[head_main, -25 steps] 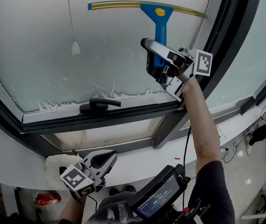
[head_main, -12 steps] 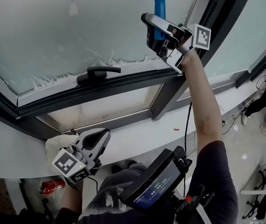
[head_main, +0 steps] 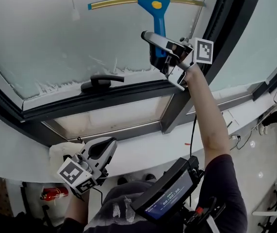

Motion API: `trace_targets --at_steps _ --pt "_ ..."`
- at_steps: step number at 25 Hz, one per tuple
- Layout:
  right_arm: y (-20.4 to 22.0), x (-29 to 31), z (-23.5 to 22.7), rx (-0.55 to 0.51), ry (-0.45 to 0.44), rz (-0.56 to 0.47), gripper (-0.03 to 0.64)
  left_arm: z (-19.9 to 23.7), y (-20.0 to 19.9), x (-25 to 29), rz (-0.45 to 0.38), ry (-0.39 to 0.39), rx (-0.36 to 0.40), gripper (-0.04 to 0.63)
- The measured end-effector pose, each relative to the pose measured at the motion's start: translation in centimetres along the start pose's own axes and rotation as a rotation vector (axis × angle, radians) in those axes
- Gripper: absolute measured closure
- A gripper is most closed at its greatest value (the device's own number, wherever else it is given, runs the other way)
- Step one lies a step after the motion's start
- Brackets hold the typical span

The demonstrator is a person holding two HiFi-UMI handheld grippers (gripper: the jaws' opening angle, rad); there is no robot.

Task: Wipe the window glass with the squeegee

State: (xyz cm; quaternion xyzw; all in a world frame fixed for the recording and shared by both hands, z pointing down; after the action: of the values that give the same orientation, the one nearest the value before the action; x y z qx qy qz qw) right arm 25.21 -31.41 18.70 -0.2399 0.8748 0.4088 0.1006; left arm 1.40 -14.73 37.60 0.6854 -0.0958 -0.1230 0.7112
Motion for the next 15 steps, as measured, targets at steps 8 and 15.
trace_targets --at_steps 8,15 --pt "1.2 -0.9 -1.6 0.032 -0.021 0.055 0.526 -1.4 -0.3 3.1 -0.008 -0.051 0.009 0.591" --pt "3.0 -1.6 -3.1 0.081 -0.041 0.044 0.526 -1.9 -0.2 3.9 -0.001 -0.086 0.012 0.59"
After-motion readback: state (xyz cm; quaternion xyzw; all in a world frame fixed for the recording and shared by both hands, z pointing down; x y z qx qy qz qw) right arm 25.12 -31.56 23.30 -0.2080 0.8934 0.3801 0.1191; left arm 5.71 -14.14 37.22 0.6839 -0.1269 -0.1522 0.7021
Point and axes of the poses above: the fingertips, and each gripper's own axes: x forward along the fingers, z to its left, y out of its underside, the point moved 5 cm from there along -x, backward along the fingers, and after that the axes turned 12 degrees about x, right-handed, at the moved point
